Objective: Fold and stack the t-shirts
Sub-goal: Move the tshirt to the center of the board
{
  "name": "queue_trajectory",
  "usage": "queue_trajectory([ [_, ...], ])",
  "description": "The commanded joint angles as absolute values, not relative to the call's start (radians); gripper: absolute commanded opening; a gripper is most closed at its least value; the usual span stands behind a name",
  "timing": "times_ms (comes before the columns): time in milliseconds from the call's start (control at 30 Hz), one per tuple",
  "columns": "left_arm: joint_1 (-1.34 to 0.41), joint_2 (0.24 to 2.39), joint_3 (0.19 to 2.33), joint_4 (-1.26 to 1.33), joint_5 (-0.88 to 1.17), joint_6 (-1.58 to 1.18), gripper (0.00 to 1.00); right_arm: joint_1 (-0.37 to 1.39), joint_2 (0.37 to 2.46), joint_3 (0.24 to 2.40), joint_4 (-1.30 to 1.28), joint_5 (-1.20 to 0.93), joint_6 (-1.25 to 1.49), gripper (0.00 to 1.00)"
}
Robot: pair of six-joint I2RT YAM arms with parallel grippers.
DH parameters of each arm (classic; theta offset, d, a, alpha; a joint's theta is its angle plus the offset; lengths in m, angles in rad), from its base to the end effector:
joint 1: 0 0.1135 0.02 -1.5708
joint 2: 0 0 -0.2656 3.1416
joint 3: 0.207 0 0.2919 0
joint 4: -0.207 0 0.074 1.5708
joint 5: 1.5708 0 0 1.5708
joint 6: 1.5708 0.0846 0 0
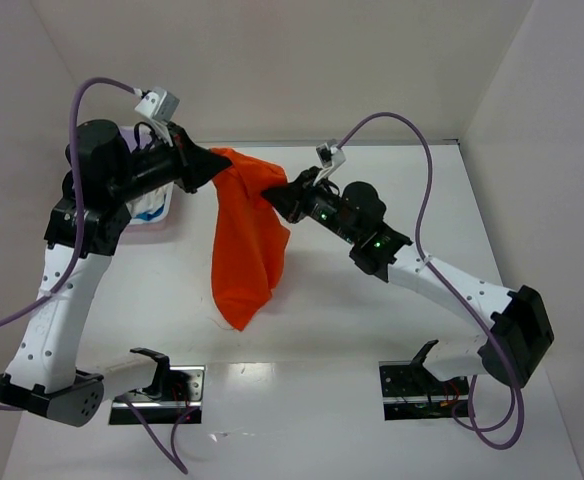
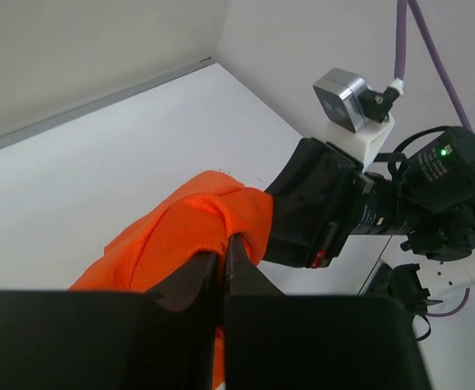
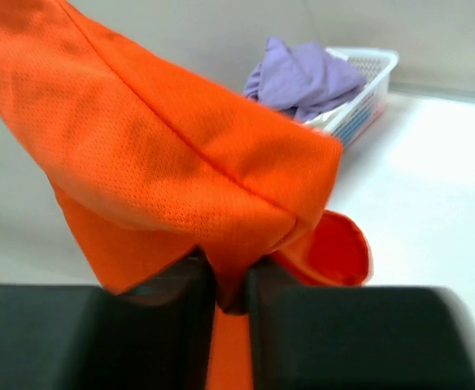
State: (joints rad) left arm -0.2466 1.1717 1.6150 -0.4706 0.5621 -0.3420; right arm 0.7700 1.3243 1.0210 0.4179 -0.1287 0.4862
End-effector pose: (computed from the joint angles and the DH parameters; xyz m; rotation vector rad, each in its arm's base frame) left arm 0.2747 -0.1157 0.5310 0.3743 1.6268 -0.8977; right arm 0.2815 0.2881 0.3611 -0.3309 1.5223 1.1052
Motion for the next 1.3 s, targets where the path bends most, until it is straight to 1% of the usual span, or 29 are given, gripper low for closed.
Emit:
queue_trajectory([
  [0, -0.250, 1.138, 1.602, -0.437, 0.594, -0.330, 0.02, 0.778, 1.325, 1.114, 0.470, -0.103, 0.474, 0.11],
  [33, -0.250, 1.138, 1.601, -0.437, 0.583, -0.319, 0.03, 0.778, 1.325, 1.133, 0.444, -0.092, 0.474, 0.04],
  [67, -0.250, 1.138, 1.588, -0.437, 0.557, -0.319, 0.03, 0.778, 1.309, 1.134, 0.443, -0.080, 0.474, 0.00],
  [167, -0.250, 1.129, 1.569, -0.460, 0.485, -0.299, 0.03, 0.778, 1.220, 1.152, 0.393, 0.001, 0.427, 0.00],
  [233, -0.250, 1.118, 1.560, -0.471, 0.372, -0.290, 0.05, 0.778, 1.135, 1.181, 0.358, 0.073, 0.391, 0.00],
  [267, -0.250, 1.109, 1.549, -0.471, 0.318, -0.290, 0.05, 0.778, 1.111, 1.199, 0.298, 0.096, 0.373, 0.00],
  [300, -0.250, 1.109, 1.549, -0.471, 0.210, -0.278, 0.05, 0.778, 1.088, 1.218, 0.269, 0.115, 0.336, 0.00],
  [433, -0.250, 1.082, 1.540, -0.447, 0.019, -0.267, 0.06, 0.778, 0.984, 1.293, 0.158, 0.192, 0.269, 0.00],
  [467, -0.250, 1.069, 1.540, -0.437, 0.006, -0.267, 0.06, 0.778, 0.973, 1.302, 0.137, 0.192, 0.268, 0.00],
  [700, -0.250, 1.057, 1.549, -0.396, -0.025, -0.194, 0.06, 0.778, 0.919, 1.293, 0.037, 0.201, 0.256, 0.00],
  [767, -0.250, 1.057, 1.537, -0.396, -0.011, -0.158, 0.09, 0.778, 0.908, 1.269, 0.017, 0.228, 0.256, 0.00],
  [933, -0.250, 1.057, 1.517, -0.408, -0.011, -0.144, 0.09, 0.778, 0.853, 1.238, -0.015, 0.317, 0.256, 0.00],
  [1133, -0.250, 1.068, 1.483, -0.431, 0.027, -0.118, 0.09, 0.778, 0.812, 1.229, -0.067, 0.370, 0.265, 0.00],
  [1200, -0.250, 1.077, 1.483, -0.440, 0.060, -0.069, 0.12, 0.778, 0.799, 1.229, -0.118, 0.379, 0.284, 0.00],
  [1267, -0.250, 1.077, 1.473, -0.440, 0.138, -0.034, 0.16, 0.778, 0.773, 1.220, -0.164, 0.397, 0.317, 0.00],
])
